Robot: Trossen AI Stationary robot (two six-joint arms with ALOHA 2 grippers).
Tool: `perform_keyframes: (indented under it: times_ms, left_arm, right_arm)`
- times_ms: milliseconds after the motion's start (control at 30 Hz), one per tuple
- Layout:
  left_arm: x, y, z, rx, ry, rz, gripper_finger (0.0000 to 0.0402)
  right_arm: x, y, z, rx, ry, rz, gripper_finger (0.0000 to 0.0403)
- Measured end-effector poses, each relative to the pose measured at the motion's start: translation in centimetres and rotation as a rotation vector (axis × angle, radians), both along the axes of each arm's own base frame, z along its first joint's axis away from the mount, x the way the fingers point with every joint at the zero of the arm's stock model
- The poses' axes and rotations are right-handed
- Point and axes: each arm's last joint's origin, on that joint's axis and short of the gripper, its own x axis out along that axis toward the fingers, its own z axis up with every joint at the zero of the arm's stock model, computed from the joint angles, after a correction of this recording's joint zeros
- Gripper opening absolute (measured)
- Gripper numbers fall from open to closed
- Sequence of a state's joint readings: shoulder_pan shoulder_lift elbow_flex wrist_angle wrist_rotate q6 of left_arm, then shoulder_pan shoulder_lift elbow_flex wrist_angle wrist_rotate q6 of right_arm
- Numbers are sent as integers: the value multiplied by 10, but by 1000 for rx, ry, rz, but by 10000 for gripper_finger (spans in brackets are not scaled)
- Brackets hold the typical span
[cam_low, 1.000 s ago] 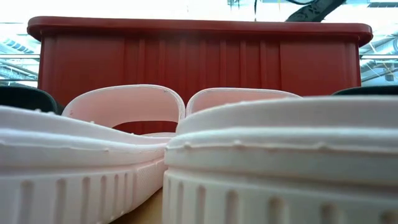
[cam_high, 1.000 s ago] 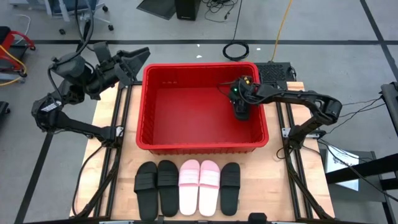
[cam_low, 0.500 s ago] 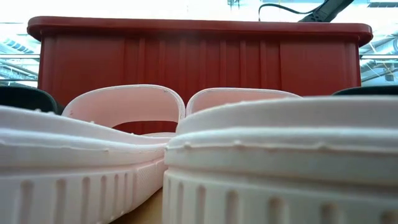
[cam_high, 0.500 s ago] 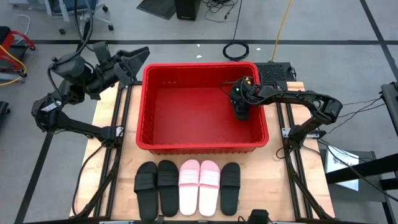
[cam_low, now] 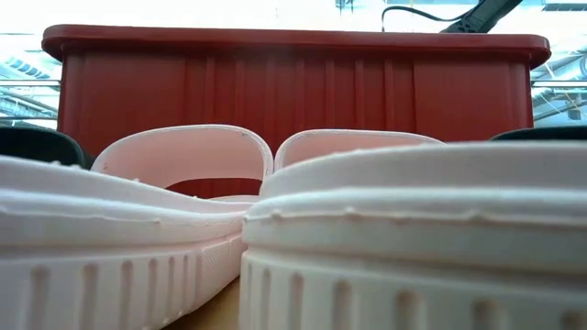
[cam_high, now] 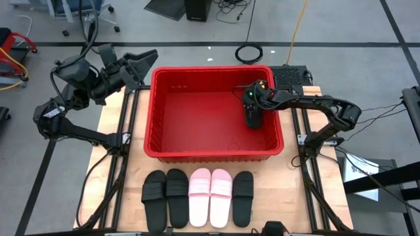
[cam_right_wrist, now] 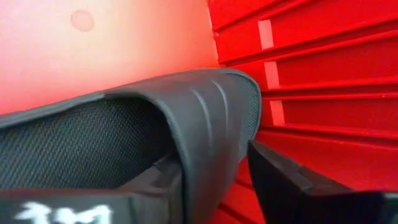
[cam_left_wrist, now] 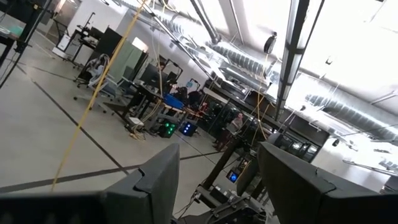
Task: Pick and place slides into bin
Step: Put the black slide into the red container
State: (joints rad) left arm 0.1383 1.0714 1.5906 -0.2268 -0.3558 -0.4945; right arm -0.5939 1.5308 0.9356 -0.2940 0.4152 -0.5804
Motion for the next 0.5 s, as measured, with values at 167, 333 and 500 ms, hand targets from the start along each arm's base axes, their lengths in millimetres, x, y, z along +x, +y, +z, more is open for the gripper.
perform_keyframes:
  times_ms: [167,333,500]
  left_arm:
    - [0,-1,0,4,-2,-36,214]
    - [-1,-1,1,6,-5,-45,214]
    - [-2,-2,1,9,-7,-44,214]
  right_arm:
    - [0,7,-3,25,42,18,213]
    - [0,14,-4,48,76,32,250]
    - [2,19,-3,54,63,21,266]
